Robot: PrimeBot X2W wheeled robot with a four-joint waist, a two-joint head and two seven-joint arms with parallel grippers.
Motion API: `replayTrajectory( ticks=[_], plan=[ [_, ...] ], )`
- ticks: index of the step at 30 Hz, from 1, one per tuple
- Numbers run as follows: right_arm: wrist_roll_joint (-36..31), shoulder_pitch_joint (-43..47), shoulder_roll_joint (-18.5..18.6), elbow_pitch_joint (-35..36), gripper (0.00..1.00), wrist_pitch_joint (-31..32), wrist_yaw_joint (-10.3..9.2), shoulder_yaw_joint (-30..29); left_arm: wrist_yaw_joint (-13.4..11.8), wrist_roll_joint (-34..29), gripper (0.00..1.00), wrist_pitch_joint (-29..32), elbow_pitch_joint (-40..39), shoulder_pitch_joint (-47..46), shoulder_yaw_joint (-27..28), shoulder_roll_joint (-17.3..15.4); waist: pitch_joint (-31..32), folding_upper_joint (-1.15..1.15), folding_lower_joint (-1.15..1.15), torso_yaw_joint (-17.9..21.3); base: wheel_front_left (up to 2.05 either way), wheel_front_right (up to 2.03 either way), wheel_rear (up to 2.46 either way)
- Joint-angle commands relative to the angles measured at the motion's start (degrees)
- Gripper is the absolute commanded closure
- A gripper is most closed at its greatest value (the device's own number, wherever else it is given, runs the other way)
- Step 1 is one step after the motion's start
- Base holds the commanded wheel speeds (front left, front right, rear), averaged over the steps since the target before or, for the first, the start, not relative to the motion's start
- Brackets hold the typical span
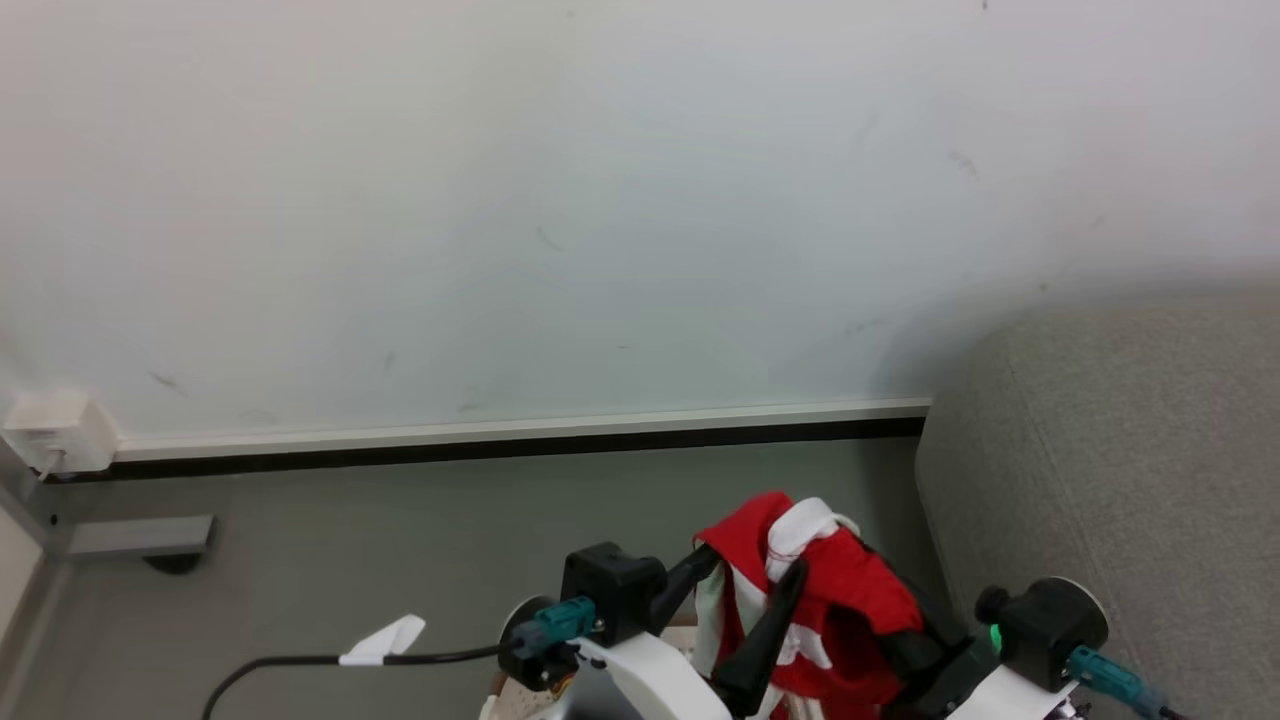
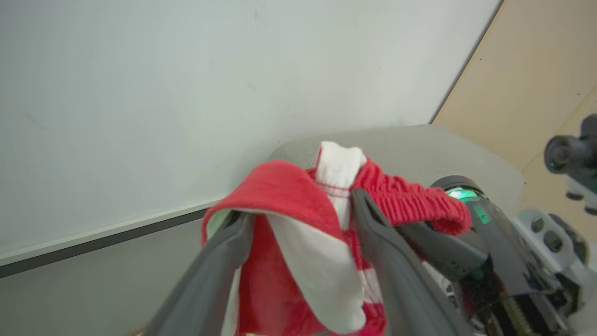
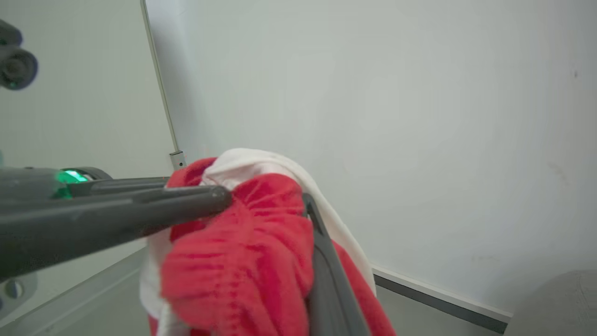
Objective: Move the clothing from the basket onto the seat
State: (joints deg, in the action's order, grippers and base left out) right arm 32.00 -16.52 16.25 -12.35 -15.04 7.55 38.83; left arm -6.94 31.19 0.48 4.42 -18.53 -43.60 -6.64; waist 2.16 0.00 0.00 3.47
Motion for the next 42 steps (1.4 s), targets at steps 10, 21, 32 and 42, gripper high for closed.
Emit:
replayTrajectory(
  ticks=[10,21,32,42],
  plan=[
    [0.12,1.51,2.73,1.88,1.00,-0.21,-0.12,-6.21,0.51,-1.01,0.00,-1.79,3.60,-0.31,-0.87,-0.16,-0.97,0.00,0.00,6.26,0.00,0.00,0.00],
    [-0.24,2.63,4.34,3.81,1.00,-0.21,-0.12,-10.81,1.20,-1.17,0.00,-2.63,5.01,-1.35,-2.39,0.51,-2.08,0.00,0.00,15.75,0.00,0.00,0.00],
    [-0.13,3.91,5.05,4.98,1.00,-0.21,-0.12,-13.32,1.78,-1.51,0.00,-3.16,5.93,-2.03,-4.11,1.14,-1.98,0.00,0.00,21.38,0.00,0.00,0.00],
    [-0.42,4.51,4.54,6.02,1.00,-0.21,-0.12,-14.87,1.74,-1.63,0.00,-3.14,5.95,-2.88,-4.86,1.34,-2.91,0.00,0.00,22.02,0.00,0.00,0.00]
  ],
)
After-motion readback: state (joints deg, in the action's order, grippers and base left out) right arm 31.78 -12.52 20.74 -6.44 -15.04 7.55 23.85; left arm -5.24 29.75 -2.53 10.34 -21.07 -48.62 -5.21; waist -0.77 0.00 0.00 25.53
